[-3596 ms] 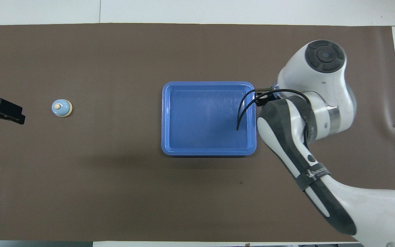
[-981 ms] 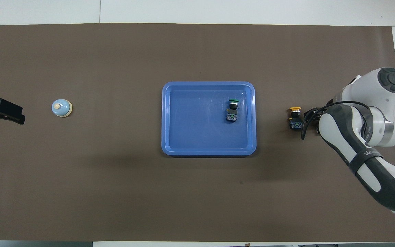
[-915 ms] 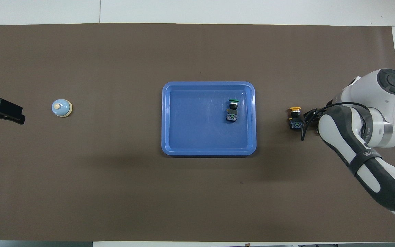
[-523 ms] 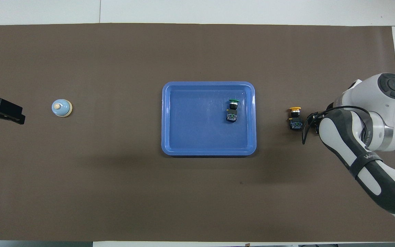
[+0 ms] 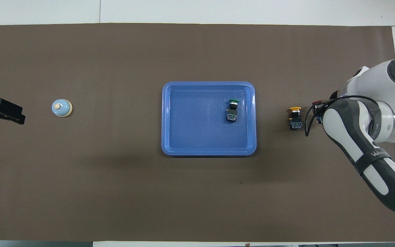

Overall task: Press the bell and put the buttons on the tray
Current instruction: 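Grasp the red-capped button with the right gripper, then carry the red button into the tray beside the green one, release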

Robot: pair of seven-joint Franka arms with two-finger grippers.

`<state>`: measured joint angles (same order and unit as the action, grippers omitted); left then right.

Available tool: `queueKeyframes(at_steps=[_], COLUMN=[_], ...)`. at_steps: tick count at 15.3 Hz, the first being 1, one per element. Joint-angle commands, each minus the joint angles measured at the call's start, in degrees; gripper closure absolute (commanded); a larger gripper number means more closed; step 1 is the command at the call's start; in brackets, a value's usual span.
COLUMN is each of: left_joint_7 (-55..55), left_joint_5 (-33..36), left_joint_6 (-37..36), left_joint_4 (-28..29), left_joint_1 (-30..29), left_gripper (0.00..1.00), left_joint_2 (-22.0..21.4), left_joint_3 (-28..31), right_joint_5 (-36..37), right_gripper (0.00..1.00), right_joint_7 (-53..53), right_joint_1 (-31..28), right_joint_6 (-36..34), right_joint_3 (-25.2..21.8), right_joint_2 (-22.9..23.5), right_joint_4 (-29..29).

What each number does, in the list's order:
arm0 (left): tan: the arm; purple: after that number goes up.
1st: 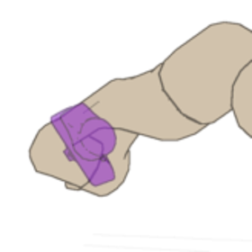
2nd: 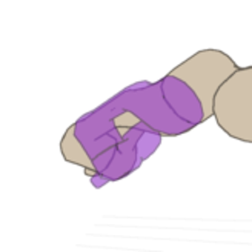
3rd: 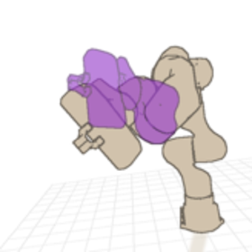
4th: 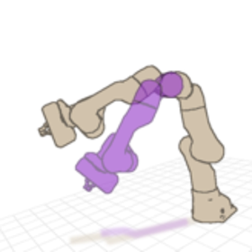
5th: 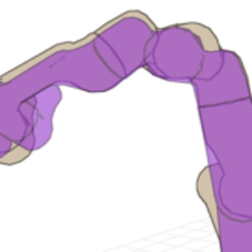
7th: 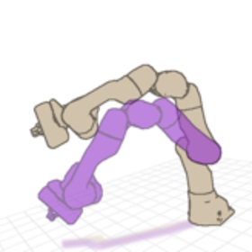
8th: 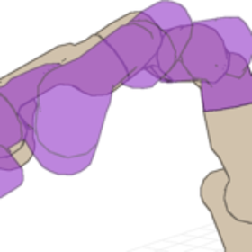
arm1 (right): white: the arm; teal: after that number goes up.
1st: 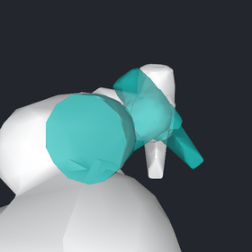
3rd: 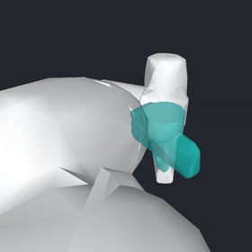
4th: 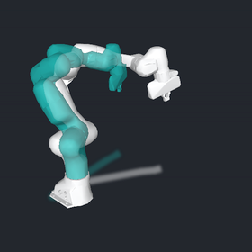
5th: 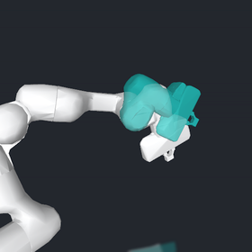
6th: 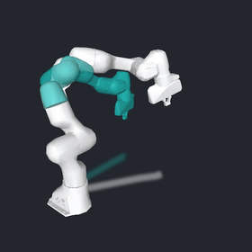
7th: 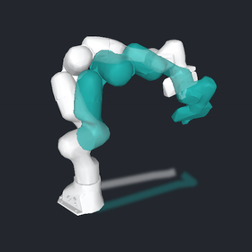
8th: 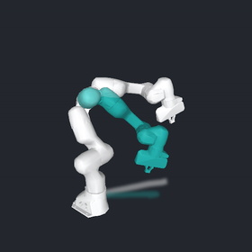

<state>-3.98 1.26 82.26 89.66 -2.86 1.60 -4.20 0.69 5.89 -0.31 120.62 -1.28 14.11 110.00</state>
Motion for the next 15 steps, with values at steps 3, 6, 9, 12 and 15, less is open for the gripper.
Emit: queueKeyframes(at_steps=[3, 6, 9, 12, 15], left_joint_7=[-0.15, -0.15, -0.15, -0.15, -0.15], left_joint_5=[-0.3, -0.3, -0.3, -0.3, -0.3], left_joint_6=[-1.05, -1.05, -1.05, -1.05, -1.05], left_joint_4=[-0.1, -0.1, -0.1, -0.1, -0.1], left_joint_1=[-0.39, -0.39, -0.39, -0.39, -0.39], left_gripper=[0.0, 0.0, 0.0, 0.0, 0.0], left_joint_2=[-0.45, -0.45, -0.37, -0.46, -0.37], left_joint_3=[-0.11, -0.11, -0.11, -0.11, -0.11], right_joint_5=[-1.03, -4.81, -8.25, -8.95, -9.04], right_gripper=[1.0, 1.0, 1.0, 1.0, 1.0], right_joint_7=[-17.26, -30.99, -40.66, -44.12, -45.17], right_joint_1=[10.39, 19.45, 25.52, 28.7, 30.36], right_joint_6=[-10.06, -9.7, -8.13, -2.16, -0.57], right_joint_3=[0.4, 0.32, 0.23, 0.32, 0.23], right_joint_2=[4.61, 9.25, 15.32, 17.44, 18.76], right_joint_4=[-15.08, -19.62, -25.44, -25.29, -24.22])
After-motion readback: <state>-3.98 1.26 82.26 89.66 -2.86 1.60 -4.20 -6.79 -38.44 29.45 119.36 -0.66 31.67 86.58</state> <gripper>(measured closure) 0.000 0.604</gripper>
